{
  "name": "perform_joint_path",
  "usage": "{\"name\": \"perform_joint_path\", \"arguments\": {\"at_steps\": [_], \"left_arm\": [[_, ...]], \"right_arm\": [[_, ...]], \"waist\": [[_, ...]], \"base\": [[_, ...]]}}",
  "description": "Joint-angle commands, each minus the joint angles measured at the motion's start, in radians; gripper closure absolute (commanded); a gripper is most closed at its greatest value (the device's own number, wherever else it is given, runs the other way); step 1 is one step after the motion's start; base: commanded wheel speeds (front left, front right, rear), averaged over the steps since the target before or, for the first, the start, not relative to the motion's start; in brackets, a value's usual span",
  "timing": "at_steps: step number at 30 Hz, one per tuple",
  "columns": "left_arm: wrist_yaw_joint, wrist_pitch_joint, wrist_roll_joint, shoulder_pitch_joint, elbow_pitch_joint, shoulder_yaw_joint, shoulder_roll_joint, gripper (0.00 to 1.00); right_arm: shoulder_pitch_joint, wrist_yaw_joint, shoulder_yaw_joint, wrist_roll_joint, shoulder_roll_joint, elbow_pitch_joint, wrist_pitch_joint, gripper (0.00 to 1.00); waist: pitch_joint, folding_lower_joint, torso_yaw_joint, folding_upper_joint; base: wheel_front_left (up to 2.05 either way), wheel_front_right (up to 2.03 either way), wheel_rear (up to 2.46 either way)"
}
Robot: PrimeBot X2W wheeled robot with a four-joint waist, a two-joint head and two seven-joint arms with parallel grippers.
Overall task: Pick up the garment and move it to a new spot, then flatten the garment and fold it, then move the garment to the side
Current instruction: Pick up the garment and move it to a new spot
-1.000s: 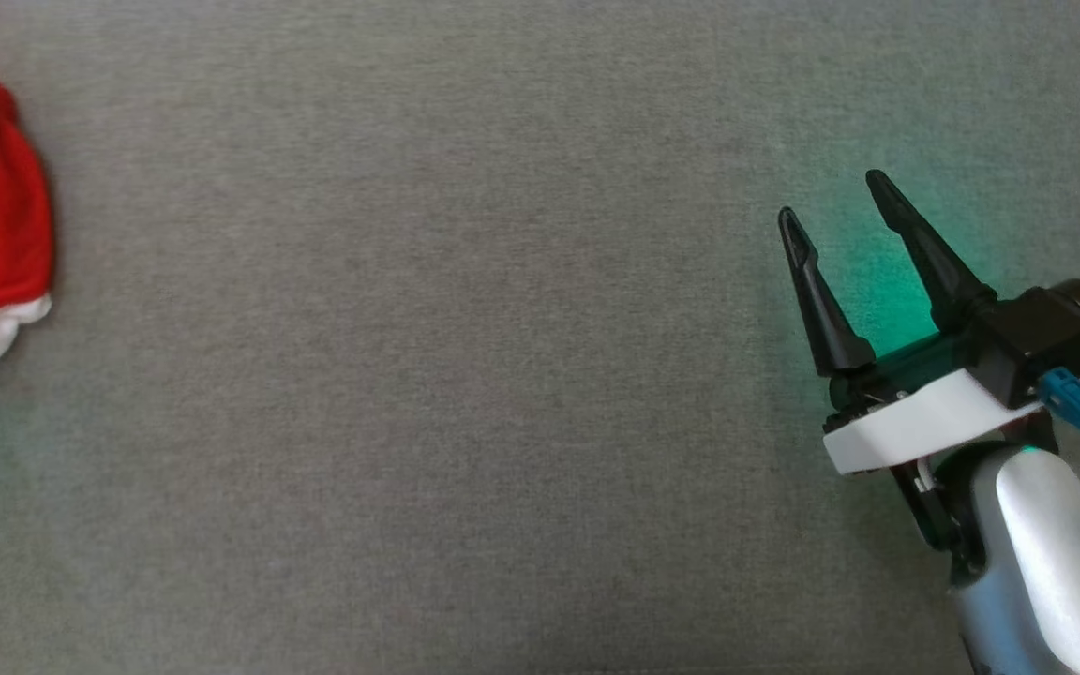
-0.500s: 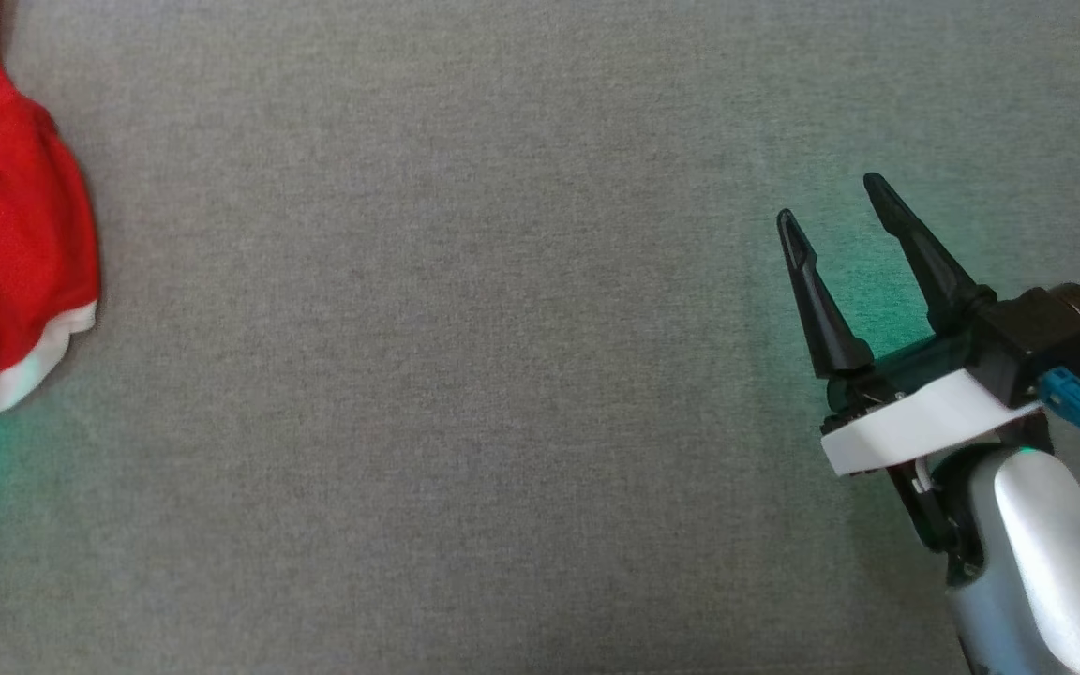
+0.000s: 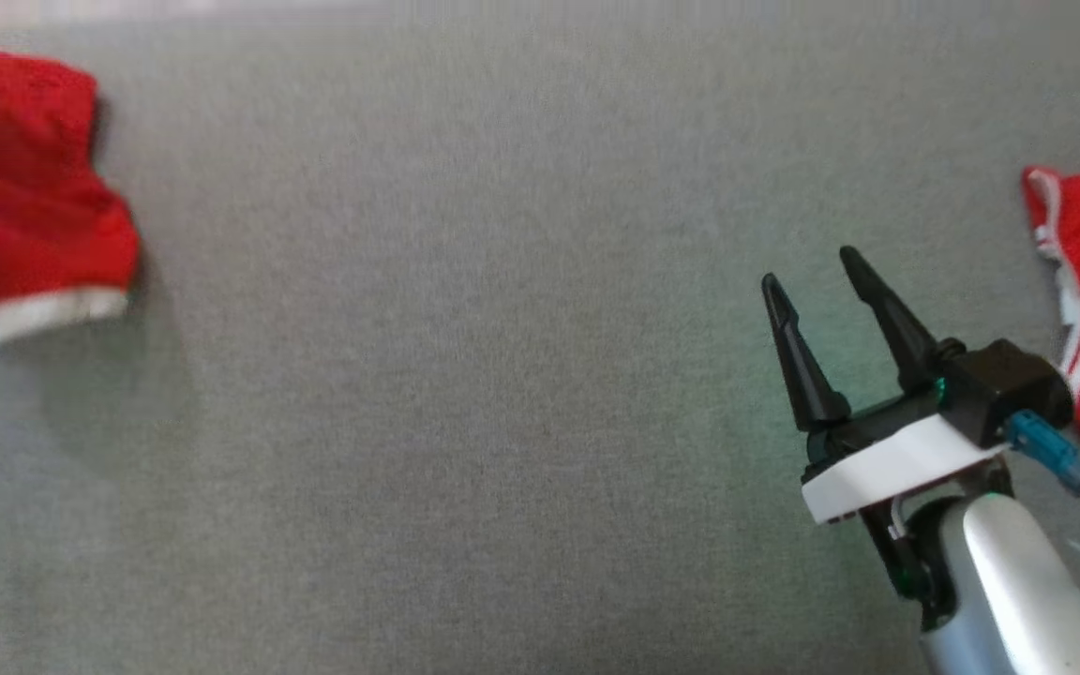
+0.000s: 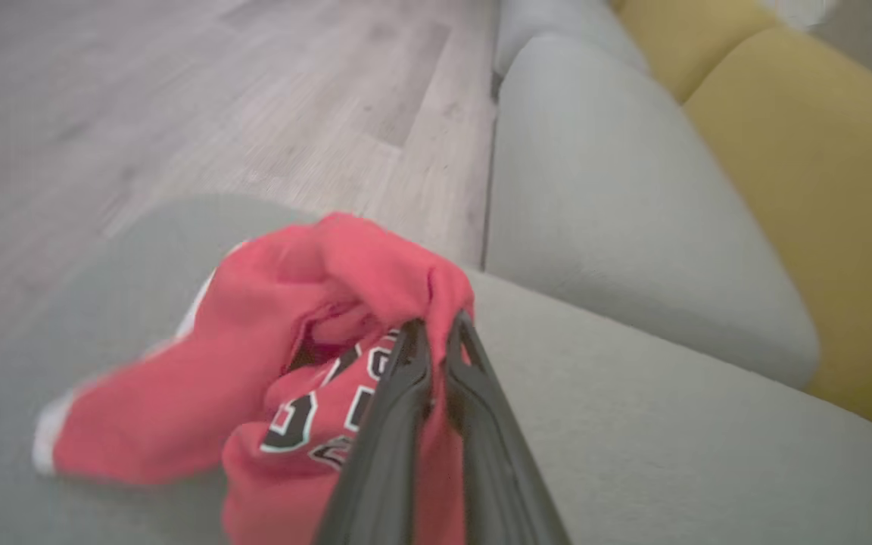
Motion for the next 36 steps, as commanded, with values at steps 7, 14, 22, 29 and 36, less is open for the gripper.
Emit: {"name": "perform_joint_path", "arguments": {"at_steps": [7, 14, 22, 29, 36], "left_arm": [[-0.041, 0.013, 0.013, -0.196, -0.161, -0.048, 0.007, 1.0], [-0.072, 0.037, -0.019, -0.252, -0.23, -0.142, -0.097, 1.0], [-0.105, 0.024, -0.057, -0.204, -0.262, -0.256, -0.24, 1.0], [-0.13, -0.082, -0.032, -0.066, -0.155, -0.315, -0.312, 1.0], [-0.128, -0.244, 0.166, 0.021, 0.087, -0.403, -0.279, 0.0]], "right_arm": [[0.044, 0.007, 0.01, 0.023, 0.025, 0.001, -0.019, 0.0], [0.058, 0.007, 0.001, 0.022, 0.029, -0.013, -0.006, 0.0], [0.059, 0.007, -0.003, 0.022, 0.03, -0.036, 0.012, 0.0], [0.042, 0.007, 0.005, 0.029, 0.025, -0.047, 0.019, 0.0], [0.029, 0.007, 0.002, 0.032, 0.029, -0.046, 0.018, 0.0]], "waist": [[-0.2, 0.0001, -0.024, 0.0], [-0.24, 0.0001, -0.081, 0.0], [-0.242, 0.0001, -0.185, 0.0], [-0.223, 0.0001, -0.259, 0.0], [-0.206, 0.0001, -0.269, 0.0]], "base": [[0.0, 0.0, 0.0], [0.0, 0.0, 0.0], [0.0, 0.0, 0.0], [0.0, 0.0, 0.0], [0.0, 0.0, 0.0]]}}
